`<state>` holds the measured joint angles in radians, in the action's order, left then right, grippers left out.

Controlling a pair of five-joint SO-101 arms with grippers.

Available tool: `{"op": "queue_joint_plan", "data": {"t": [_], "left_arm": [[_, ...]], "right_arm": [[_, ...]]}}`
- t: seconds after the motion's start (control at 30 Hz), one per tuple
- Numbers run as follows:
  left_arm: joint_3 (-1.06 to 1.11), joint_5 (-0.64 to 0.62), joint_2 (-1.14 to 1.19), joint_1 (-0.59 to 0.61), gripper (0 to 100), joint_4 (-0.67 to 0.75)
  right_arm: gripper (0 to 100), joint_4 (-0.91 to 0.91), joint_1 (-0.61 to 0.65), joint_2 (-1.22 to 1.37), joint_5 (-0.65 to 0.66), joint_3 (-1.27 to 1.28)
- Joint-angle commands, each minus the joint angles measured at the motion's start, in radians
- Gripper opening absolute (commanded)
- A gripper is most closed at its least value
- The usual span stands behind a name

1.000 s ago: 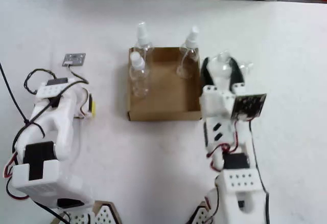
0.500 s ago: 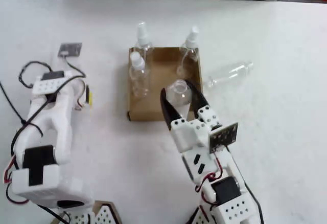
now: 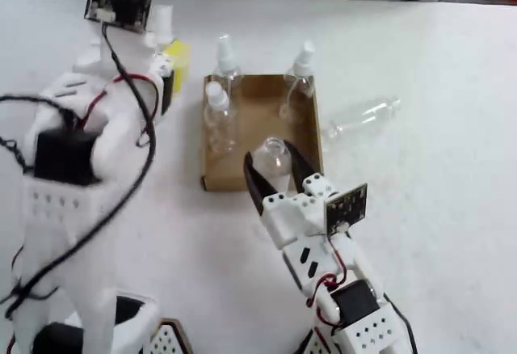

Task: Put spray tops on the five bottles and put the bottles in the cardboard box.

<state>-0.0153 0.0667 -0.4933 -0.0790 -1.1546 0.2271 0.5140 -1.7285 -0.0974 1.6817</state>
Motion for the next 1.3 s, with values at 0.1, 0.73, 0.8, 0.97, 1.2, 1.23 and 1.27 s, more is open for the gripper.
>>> {"op": "queue_joint_plan", "data": {"t": [0.1, 0.73, 0.8, 0.97, 1.2, 1.23, 1.27], "left_arm": [[-0.273, -0.261, -0.071, -0.185, 2, 0.084], [-0.037, -0.563, -0.059, -0.326, 2, 0.328], [0.057, -0.563, -0.104, -0.346, 2, 0.397], [0.324, -0.563, -0.239, -0.358, 2, 0.585], [0.516, -0.563, -0.381, -0.374, 2, 0.652], [0.534, -0.563, -0.397, -0.374, 2, 0.657], [0.549, -0.563, -0.409, -0.374, 2, 0.658]], "right_arm": [[1.5, 0.050, 0.007, -0.013, -0.012, 0.012], [1.5, 0.071, 0.013, -0.013, -0.012, 0.012], [1.5, 0.071, 0.013, -0.013, -0.012, 0.012], [1.5, 0.071, 0.013, -0.013, -0.012, 0.012], [1.5, 0.071, 0.013, -0.013, -0.012, 0.012], [1.5, 0.071, 0.013, -0.013, -0.012, 0.012], [1.5, 0.071, 0.013, -0.013, -0.012, 0.012]]}}
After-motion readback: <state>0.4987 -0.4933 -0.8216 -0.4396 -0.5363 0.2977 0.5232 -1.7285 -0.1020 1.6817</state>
